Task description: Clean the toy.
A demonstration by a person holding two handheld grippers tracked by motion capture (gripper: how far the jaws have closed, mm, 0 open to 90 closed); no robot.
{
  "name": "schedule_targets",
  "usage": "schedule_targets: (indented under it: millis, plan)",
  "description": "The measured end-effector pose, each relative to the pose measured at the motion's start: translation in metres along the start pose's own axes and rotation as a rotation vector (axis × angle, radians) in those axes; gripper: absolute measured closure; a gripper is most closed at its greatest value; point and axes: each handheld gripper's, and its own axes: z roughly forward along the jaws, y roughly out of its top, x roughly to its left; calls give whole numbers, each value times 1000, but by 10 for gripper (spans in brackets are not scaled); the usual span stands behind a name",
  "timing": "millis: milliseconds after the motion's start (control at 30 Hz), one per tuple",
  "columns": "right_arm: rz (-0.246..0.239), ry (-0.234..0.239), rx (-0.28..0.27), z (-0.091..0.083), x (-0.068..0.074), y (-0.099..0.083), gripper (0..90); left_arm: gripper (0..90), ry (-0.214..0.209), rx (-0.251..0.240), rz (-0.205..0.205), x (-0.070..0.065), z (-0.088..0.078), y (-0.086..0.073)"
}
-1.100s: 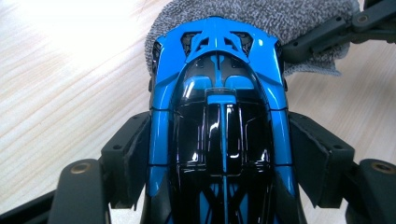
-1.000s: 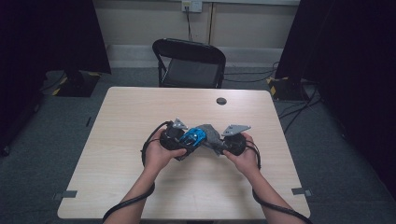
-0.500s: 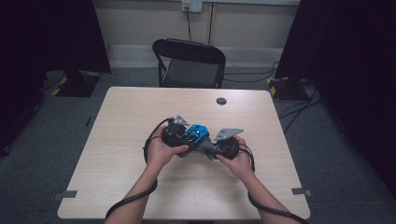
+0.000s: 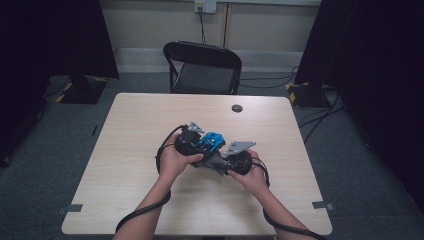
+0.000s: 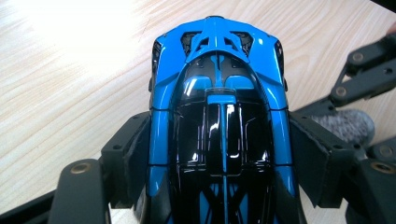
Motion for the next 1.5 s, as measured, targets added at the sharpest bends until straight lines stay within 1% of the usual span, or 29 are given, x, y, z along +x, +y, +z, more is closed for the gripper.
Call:
schedule_targets:
  millis: [233,267,433,600,767,800,867,933,967,1000,1100,1133,1167,1233,1300,1333,1467,1500]
  plan:
    - [-9,20,-11,0,6,1,737,283,0,-4,3,0,1,6]
    - [-11,23,-11,0,7,1,736,284,3,-11,3,0,2,6]
    - [-14,31,-12,2,11,0,736,284,2,-4,1,-1,4,6]
    - [-20,40,-8,5,16,0,736,284,7,-8,-5,1,6,4]
    - [-43,50,6,10,21,2,736,284,10,-10,-21,4,7,3]
    - [-45,51,7,10,22,3,736,284,8,-5,-19,5,7,4]
    - [-49,58,6,12,23,2,736,284,8,-17,-31,5,8,4]
    - [-51,66,8,13,26,2,735,284,15,-19,-28,6,9,5]
    - [-58,72,9,13,27,2,735,284,17,-15,-24,7,9,5]
    - [-65,79,9,14,29,2,735,284,21,-17,-30,8,10,6]
    - [-86,90,19,12,33,2,735,284,34,-23,-32,11,9,7]
    - [-93,95,24,11,33,2,734,284,34,-27,-42,12,8,7]
    - [-98,93,27,10,34,1,734,284,33,-23,-38,14,6,8]
    - [-110,87,42,8,33,-1,733,284,41,-32,-45,16,2,8]
    - [-112,73,57,5,30,-5,733,284,51,-30,-41,18,-2,8]
    - [-105,65,62,4,28,-7,733,284,51,-23,-37,19,-5,7]
    - [-68,22,60,-5,16,-15,733,284,65,-35,-35,21,-13,5]
    - [-62,11,60,-7,12,-16,732,284,66,-27,-29,21,-16,4]
